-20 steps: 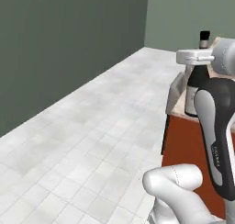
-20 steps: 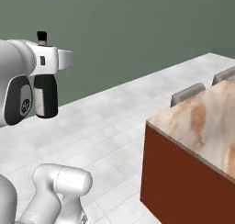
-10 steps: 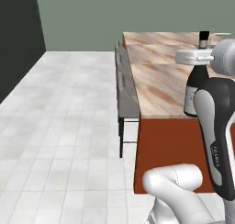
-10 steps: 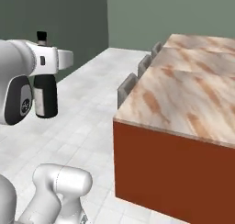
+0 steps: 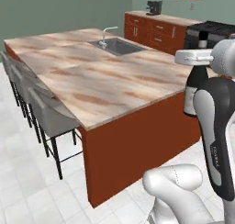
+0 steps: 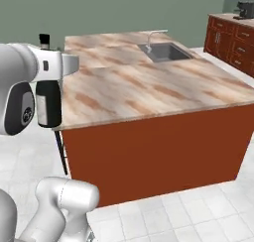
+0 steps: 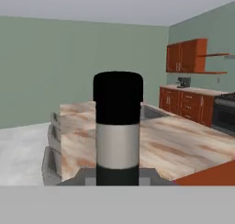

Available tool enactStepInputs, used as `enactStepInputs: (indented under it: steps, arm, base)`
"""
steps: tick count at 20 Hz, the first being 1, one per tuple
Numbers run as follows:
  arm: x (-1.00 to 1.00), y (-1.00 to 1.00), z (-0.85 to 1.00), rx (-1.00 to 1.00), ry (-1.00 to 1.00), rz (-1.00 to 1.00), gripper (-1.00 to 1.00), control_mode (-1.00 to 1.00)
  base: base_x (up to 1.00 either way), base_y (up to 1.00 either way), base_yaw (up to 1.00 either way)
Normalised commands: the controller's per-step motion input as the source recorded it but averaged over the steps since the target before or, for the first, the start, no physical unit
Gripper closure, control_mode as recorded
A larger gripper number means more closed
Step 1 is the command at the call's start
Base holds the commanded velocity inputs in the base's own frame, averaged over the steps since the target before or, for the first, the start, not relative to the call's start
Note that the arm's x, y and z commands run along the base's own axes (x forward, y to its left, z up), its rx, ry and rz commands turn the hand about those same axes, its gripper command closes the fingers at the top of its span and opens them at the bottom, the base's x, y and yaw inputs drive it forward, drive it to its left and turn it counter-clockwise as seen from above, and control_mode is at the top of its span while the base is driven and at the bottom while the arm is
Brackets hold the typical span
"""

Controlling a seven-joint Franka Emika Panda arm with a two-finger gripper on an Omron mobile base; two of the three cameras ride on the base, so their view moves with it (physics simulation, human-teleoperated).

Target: Get the candle and the wine from the cabinet and move them to the dining counter.

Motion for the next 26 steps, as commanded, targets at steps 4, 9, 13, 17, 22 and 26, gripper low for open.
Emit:
enactStepInputs:
  steps: [4,9,13,17,22,26]
  arm:
    - [0.00,0.00,0.00,0.00,0.00,0.00,1.00,1.00]
    - [0.00,0.00,0.00,0.00,0.00,0.00,1.00,1.00]
    - [0.00,0.00,0.00,0.00,0.00,0.00,1.00,1.00]
    - [0.00,0.00,0.00,0.00,0.00,0.00,1.00,1.00]
    - [0.00,0.00,0.00,0.00,0.00,0.00,1.00,1.00]
    - [0.00,0.00,0.00,0.00,0.00,0.00,1.00,1.00]
  base:
    - [0.00,0.35,-0.92]
    - [0.02,0.47,-0.87]
    - [-0.30,0.91,-0.49]
    - [-0.75,1.00,-0.16]
    - [-1.00,0.96,-0.01]
    - [-0.86,0.85,0.03]
